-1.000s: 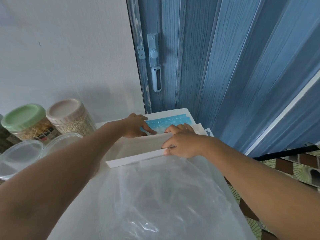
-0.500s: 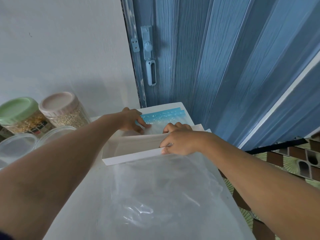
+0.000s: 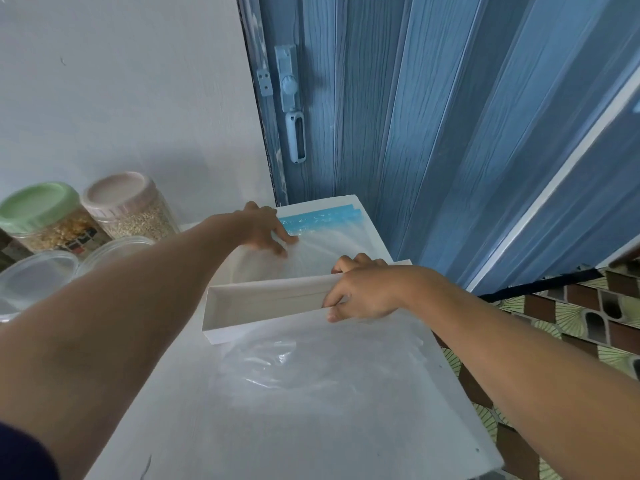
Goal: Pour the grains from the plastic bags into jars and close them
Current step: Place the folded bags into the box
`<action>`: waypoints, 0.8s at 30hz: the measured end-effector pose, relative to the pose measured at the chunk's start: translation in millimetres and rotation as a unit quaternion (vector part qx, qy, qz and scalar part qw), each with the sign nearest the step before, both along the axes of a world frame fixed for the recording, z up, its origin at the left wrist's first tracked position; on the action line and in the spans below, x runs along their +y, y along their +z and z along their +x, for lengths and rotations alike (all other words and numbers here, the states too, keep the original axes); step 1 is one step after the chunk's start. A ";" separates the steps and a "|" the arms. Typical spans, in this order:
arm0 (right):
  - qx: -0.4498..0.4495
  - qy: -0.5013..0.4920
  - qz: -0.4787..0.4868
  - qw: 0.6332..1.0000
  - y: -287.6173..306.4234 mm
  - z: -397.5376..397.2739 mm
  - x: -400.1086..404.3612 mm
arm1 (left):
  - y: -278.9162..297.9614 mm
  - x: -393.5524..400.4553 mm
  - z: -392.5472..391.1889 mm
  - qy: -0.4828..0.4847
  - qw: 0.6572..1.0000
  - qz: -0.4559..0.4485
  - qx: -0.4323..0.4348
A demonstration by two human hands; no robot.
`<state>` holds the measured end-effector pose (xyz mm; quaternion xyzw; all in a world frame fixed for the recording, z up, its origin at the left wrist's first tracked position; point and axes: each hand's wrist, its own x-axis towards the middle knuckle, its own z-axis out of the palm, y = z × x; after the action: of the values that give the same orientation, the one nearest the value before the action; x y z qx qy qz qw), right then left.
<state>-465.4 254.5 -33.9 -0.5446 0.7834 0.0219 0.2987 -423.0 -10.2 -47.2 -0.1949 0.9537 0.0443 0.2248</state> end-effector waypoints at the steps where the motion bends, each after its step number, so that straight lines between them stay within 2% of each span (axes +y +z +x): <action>1: 0.000 -0.001 0.002 1.000 0.4 0.1 0.0 | 0.6 2.8 0.8 -0.005 1.000 -0.011 -0.010; 4: 0.009 0.001 0.004 1.000 1.2 0.6 1.2 | -2.7 13.5 7.4 -0.006 0.999 -0.030 -0.039; 10: 0.035 0.042 0.019 0.998 -0.3 5.1 5.6 | -13.4 14.3 12.2 0.028 0.999 -0.026 -0.016; 14: 0.040 0.054 0.027 0.997 2.5 14.6 16.0 | -26.9 3.1 10.0 0.017 0.999 -0.028 -0.013; 24: -0.017 0.028 0.028 0.999 12.0 32.0 42.6 | -32.7 -2.9 11.9 0.018 1.000 -0.010 -0.004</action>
<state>-433.4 297.1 -21.9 -0.5581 0.7618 0.0431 0.3261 -411.0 -13.1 -79.9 -0.2146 0.9494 0.0377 0.2261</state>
